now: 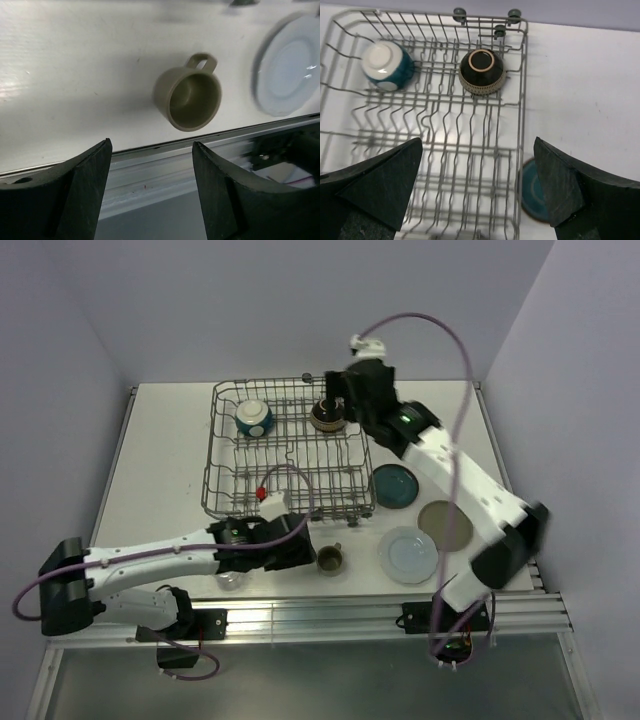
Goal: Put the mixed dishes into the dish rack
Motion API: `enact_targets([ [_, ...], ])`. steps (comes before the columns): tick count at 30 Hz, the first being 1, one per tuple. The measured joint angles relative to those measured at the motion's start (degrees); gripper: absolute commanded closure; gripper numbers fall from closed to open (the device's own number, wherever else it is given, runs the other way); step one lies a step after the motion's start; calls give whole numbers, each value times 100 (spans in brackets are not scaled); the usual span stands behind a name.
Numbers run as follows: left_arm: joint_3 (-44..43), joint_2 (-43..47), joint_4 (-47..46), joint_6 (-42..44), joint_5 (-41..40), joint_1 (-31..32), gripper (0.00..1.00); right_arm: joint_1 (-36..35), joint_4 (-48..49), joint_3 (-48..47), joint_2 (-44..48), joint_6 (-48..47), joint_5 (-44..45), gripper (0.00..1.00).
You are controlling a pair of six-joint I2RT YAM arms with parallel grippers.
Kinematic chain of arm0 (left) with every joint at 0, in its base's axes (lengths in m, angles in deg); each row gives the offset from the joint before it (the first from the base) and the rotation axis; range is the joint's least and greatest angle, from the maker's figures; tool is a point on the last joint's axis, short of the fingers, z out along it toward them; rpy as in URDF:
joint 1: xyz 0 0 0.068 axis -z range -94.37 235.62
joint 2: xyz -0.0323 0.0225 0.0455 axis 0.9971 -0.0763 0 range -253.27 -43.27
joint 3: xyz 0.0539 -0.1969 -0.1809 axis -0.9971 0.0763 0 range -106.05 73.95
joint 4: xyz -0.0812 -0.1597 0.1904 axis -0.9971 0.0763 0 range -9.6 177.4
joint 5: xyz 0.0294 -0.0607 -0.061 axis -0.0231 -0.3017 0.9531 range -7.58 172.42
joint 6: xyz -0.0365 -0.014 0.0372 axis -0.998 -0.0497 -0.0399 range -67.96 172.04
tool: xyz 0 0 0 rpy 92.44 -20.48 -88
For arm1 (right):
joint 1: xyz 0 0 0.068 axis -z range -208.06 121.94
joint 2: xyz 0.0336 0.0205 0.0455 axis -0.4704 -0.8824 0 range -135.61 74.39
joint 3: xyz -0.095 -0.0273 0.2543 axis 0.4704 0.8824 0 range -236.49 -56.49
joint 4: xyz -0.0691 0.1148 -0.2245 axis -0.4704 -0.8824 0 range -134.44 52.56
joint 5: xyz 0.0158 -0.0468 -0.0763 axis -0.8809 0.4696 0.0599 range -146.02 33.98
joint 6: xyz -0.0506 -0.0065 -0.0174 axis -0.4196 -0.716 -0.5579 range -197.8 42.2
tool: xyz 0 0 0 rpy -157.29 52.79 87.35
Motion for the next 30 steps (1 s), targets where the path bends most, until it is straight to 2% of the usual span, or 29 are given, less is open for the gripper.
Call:
enact_targets([
  [5,-273,-1021,15,-321,-166,621,30,-2,-35,1722,2608,741,-280,0],
  [9,-533,-1528,-11,-560,-267,807,30,-15,-256,2704,4017,1130,-496,0],
  [13,-549,-1751,-17,-739,-354,809,30,-15,-531,3235,4662,1316,-579,0],
  [19,-876,-2177,103,-839,-470,809,33,-15,-905,3521,5222,1432,-645,0],
  [25,-1021,-2546,39,-872,-485,778,47,-15,-1143,3595,5731,1526,-684,0],
  [27,-1021,-2612,31,-883,-485,756,57,-15,-1182,3633,5847,1543,-684,0],
  [28,-1021,-2625,33,-885,-487,743,68,-15,-1204,3668,5890,1550,-684,0],
  [30,-1021,-2625,33,-887,-494,721,81,-15,-1276,3724,5947,1572,-695,0],
])
